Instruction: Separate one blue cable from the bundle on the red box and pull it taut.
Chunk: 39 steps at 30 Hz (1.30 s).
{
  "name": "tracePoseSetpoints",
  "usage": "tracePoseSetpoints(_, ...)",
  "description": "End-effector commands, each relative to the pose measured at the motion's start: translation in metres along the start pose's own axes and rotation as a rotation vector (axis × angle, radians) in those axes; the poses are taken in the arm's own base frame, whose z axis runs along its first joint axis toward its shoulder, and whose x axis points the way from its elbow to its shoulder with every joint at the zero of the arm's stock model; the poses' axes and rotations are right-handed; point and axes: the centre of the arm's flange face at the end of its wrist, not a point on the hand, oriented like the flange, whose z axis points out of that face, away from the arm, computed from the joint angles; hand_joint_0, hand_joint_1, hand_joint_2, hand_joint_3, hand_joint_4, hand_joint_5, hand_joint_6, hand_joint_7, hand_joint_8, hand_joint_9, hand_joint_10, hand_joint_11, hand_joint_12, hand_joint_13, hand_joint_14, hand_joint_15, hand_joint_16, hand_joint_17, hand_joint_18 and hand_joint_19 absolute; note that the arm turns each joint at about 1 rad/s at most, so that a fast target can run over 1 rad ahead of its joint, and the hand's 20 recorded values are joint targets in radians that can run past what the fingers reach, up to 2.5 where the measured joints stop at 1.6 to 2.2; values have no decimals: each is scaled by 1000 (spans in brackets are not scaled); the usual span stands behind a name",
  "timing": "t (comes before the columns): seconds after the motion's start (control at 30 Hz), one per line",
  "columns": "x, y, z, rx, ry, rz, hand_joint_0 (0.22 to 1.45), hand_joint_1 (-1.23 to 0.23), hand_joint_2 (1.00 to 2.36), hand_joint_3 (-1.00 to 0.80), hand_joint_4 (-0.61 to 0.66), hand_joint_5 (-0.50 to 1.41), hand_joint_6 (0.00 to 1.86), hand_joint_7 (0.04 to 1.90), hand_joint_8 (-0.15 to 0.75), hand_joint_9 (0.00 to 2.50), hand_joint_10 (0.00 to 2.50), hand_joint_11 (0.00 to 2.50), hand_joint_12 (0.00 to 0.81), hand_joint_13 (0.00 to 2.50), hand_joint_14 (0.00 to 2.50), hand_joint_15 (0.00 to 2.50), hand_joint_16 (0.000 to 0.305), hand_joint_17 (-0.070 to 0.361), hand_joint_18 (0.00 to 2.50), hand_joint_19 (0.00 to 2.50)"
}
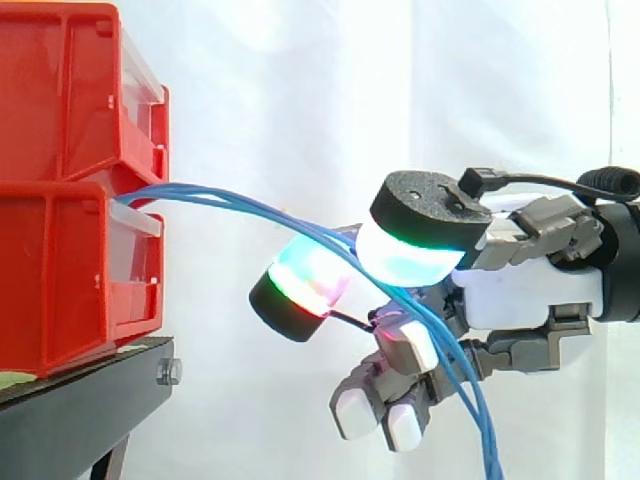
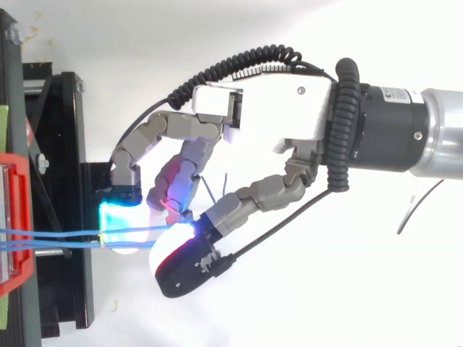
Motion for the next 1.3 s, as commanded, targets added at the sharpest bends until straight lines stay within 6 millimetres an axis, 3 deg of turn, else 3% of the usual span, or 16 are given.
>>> tracePoseSetpoints(0.0,0,1,0,-1,0,0,543,-753,1000,-500,-27,-79,908,882,269,1292,23,618,319,921,18,398,41,93,859,596)
tracePoseSetpoints(0.2,0,0,0,0,0,0,576,-619,1000,-500,-39,-76,912,907,264,1291,22,608,323,927,19,411,41,92,858,628)
tracePoseSetpoints(0.43,0,0,0,0,0,0,623,-784,1015,-314,6,-91,934,844,281,1207,24,628,330,909,18,424,42,94,845,614)
tracePoseSetpoints(0.47,0,0,0,0,0,0,659,-849,1014,-325,-13,-104,943,810,269,1176,24,637,325,898,19,423,42,95,846,604)
tracePoseSetpoints(0.6,0,0,0,-1,1,0,722,-892,1000,-500,-83,-113,947,800,262,1173,22,633,314,886,17,408,41,92,833,581)
tracePoseSetpoints(0.9,-8,-2,-1,1,13,3,623,-860,1000,-500,-16,-103,933,806,257,1200,24,637,312,897,19,418,40,90,832,598)
tracePoseSetpoints(1.13,-11,-4,-2,8,38,7,475,-702,1000,-500,28,-81,908,825,289,1265,20,599,345,947,16,409,47,106,898,587)
tracePoseSetpoints(1.27,-13,-5,-2,8,36,7,490,-666,1000,-500,30,-88,908,840,288,1260,21,614,348,948,19,420,47,106,901,599)
